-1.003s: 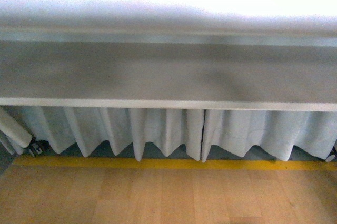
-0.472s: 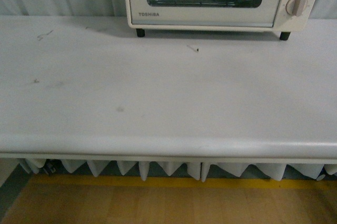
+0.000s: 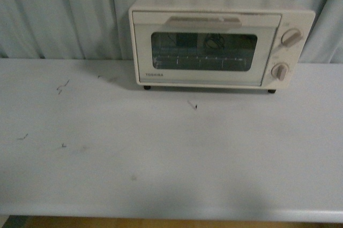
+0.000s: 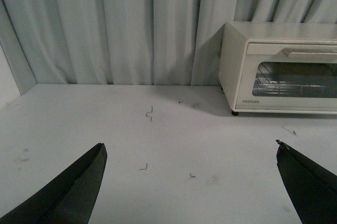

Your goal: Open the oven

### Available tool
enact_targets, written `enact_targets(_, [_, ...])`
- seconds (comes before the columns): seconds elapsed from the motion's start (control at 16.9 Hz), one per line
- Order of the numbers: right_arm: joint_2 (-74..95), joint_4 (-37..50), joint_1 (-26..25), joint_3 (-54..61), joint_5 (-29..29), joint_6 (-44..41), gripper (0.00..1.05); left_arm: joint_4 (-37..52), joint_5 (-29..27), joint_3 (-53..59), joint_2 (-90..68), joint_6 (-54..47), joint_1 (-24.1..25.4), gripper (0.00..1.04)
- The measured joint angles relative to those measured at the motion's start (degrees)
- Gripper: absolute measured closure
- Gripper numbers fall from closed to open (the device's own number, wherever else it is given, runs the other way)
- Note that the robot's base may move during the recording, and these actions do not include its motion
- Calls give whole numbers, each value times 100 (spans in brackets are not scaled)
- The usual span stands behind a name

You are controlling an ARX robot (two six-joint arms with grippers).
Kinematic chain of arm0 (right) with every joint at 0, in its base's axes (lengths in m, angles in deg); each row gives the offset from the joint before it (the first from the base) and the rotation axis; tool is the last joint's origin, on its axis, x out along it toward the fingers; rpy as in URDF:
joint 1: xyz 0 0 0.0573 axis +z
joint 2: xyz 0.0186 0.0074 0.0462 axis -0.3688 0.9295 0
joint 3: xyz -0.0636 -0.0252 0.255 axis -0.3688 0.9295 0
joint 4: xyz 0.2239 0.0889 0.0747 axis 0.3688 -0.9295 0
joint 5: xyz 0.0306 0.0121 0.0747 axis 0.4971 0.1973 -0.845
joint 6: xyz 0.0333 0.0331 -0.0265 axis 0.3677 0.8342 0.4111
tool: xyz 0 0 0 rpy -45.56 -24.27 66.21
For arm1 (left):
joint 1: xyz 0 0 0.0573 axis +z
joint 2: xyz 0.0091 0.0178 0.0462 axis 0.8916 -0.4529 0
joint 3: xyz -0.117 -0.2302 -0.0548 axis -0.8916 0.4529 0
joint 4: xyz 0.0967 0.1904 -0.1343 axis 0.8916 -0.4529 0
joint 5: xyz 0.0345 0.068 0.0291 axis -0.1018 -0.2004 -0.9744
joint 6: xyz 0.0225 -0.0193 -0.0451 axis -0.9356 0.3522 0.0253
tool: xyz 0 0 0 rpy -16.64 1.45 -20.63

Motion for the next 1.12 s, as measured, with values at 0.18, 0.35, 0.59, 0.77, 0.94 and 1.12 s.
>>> enact_targets(0.18, [0, 4, 0, 0, -2, 2, 6, 13, 2, -4, 0, 0, 0, 7])
enact_targets(0.35, [0, -11, 0, 0, 2, 2, 6, -13, 0, -2, 0, 0, 0, 7])
enact_targets(0.59, [0, -11, 0, 0, 2, 2, 6, -13, 0, -2, 0, 0, 0, 7])
enact_targets(0.77, [0, -13, 0, 0, 2, 2, 6, -13, 0, -2, 0, 0, 0, 7])
enact_targets(0.94, [0, -4, 0, 0, 2, 4, 6, -9, 0, -2, 0, 0, 0, 7])
enact_targets(1.12, [0, -4, 0, 0, 2, 2, 6, -2, 0, -2, 0, 0, 0, 7])
